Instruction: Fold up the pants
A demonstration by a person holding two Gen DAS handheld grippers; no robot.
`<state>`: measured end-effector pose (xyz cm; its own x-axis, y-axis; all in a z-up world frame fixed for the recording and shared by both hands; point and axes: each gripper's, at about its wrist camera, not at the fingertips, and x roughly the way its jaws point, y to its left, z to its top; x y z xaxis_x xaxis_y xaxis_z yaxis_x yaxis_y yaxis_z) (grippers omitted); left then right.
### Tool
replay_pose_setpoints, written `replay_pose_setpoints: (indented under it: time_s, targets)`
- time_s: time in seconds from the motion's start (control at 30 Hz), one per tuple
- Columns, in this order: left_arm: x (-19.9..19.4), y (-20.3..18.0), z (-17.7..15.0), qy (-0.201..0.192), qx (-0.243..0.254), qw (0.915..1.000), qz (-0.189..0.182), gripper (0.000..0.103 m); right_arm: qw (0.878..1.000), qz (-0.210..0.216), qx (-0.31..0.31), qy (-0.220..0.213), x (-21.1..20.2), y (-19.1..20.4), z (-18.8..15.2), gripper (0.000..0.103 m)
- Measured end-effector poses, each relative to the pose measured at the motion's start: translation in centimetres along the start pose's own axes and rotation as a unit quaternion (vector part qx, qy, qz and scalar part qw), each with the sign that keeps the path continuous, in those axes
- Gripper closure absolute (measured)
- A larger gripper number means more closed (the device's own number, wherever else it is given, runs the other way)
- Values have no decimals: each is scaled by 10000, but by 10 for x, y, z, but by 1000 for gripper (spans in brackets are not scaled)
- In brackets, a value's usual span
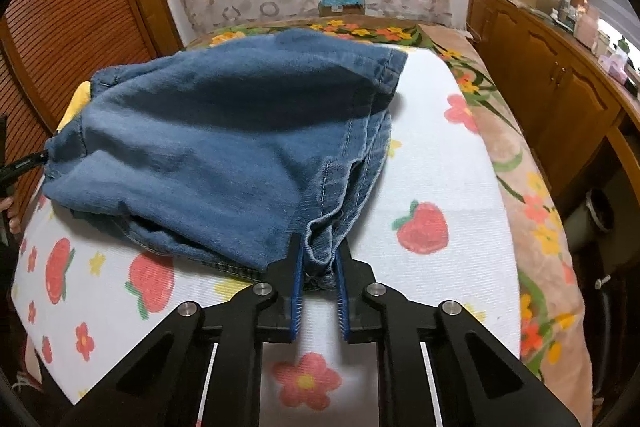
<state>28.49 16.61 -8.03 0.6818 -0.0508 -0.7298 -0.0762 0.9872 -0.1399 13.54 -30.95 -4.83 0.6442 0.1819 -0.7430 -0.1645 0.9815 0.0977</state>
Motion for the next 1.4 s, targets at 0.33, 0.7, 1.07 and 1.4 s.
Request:
replay_pose_setpoints:
  time_s: [0.33, 0.7, 1.07, 1.4]
  targets:
    - [-64, -21, 23, -891, 139, 9959, -93, 87, 9968, -99, -235, -754, -41, -1, 44, 95]
    - [-140, -32, 8, -1500, 130, 9885, -153, 88, 9869, -287, -529, -1494, -99, 6, 62, 95]
    - [-180, -28, -82, -1463, 105, 9887, -304, 88, 9874, -248, -420, -1508, -132, 4, -34, 95]
    - [-151, -15, -130, -837, 22, 9960, -310, 86, 9964, -249, -166, -788, -105, -2, -65, 95]
